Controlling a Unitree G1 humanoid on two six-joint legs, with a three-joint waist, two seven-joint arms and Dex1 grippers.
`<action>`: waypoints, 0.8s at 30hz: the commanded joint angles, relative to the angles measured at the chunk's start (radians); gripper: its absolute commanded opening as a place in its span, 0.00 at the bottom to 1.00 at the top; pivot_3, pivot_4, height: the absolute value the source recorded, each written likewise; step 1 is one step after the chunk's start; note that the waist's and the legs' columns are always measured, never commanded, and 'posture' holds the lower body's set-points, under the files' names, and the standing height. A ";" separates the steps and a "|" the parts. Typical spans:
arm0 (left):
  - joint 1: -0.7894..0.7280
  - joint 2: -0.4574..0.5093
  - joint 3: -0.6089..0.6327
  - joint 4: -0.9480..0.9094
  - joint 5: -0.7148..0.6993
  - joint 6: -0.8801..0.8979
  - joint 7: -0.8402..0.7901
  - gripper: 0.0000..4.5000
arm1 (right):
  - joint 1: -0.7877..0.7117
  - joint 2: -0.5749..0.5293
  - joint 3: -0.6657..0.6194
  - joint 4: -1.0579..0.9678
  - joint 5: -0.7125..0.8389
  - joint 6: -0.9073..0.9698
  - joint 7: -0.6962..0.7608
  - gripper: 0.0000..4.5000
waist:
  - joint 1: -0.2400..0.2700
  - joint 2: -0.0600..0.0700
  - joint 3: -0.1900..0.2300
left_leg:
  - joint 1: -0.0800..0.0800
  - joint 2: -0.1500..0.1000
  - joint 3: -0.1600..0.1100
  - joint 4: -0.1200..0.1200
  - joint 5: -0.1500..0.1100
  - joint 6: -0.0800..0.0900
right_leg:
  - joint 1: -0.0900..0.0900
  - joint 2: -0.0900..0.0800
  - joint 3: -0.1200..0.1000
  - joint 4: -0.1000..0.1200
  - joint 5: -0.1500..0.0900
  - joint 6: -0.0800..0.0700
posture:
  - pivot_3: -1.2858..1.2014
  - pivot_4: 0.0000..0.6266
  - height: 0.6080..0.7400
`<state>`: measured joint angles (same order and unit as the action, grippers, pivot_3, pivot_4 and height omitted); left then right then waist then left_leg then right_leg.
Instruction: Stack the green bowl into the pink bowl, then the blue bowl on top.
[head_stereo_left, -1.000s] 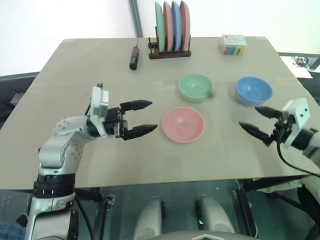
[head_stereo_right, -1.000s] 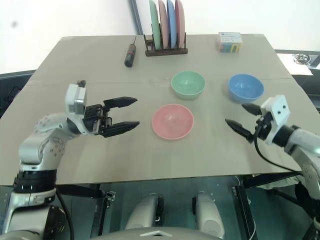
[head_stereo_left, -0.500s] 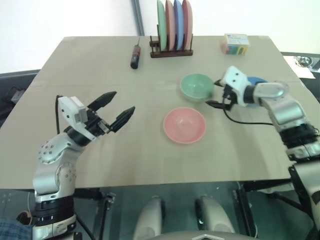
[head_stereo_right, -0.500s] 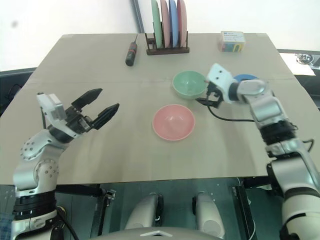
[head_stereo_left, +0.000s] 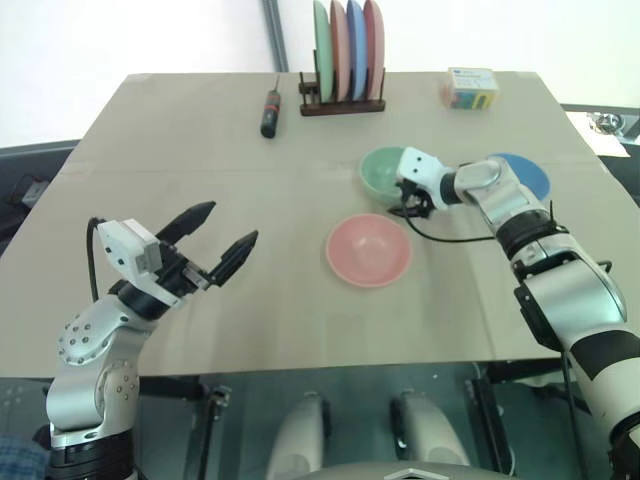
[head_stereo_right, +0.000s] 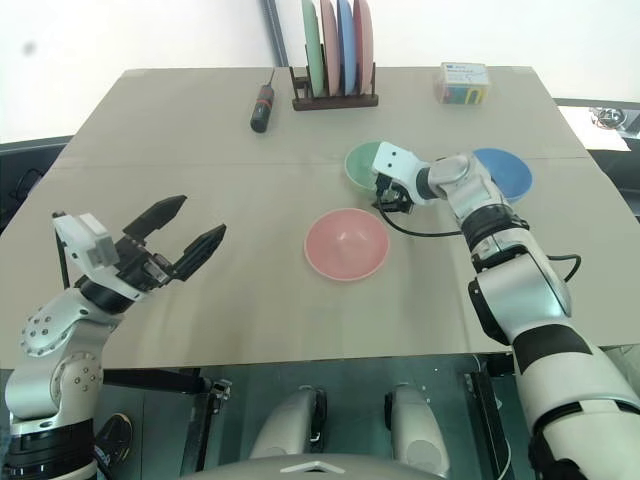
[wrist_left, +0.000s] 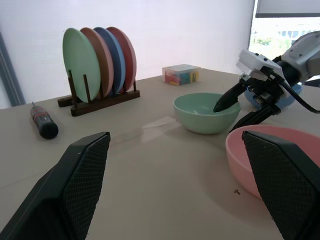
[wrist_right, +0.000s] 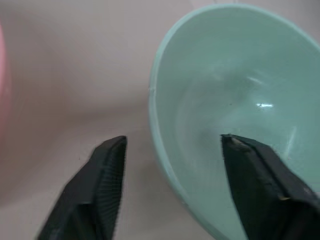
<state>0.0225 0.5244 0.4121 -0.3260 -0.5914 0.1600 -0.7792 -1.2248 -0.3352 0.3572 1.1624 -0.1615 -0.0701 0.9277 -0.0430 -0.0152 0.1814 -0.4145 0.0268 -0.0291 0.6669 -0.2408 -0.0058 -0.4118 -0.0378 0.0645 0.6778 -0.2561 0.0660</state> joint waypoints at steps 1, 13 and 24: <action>0.005 0.008 0.024 -0.038 -0.009 -0.023 0.015 1.00 | -0.050 0.008 -0.022 0.017 -0.023 -0.051 -0.006 0.30 | -0.001 0.000 0.000 | 0.000 0.000 0.000 0.000 0.000 0.000 | 0.000 0.000 0.000 0.000 0.000 0.000 | 0.52 0.24 1.00; -0.043 0.016 -0.016 0.017 0.000 -0.035 -0.011 1.00 | -0.018 -0.035 -0.028 -0.273 -0.042 -0.124 0.092 0.01 | -0.001 0.001 0.001 | 0.000 0.000 0.000 0.000 0.000 0.000 | 0.000 0.000 0.000 0.000 0.000 0.000 | 0.52 0.24 1.00; -0.179 0.047 -0.098 0.133 -0.016 -0.031 -0.141 1.00 | 0.307 -0.293 -0.045 -1.348 0.198 0.373 0.435 0.01 | 0.005 0.001 0.001 | -0.002 0.000 -0.004 0.000 0.000 0.000 | 0.000 0.000 -0.005 -0.002 0.000 0.000 | 0.52 0.24 1.00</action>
<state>-0.1330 0.5562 0.3241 -0.1966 -0.5905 0.1403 -0.8818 -0.9346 -0.5968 0.3396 -0.0358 -0.0241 0.2172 1.3225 -0.0378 -0.0140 0.1822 -0.4163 0.0269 -0.0329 0.6666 -0.2409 -0.0058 -0.4113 -0.0382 0.0599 0.6768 -0.2562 0.0660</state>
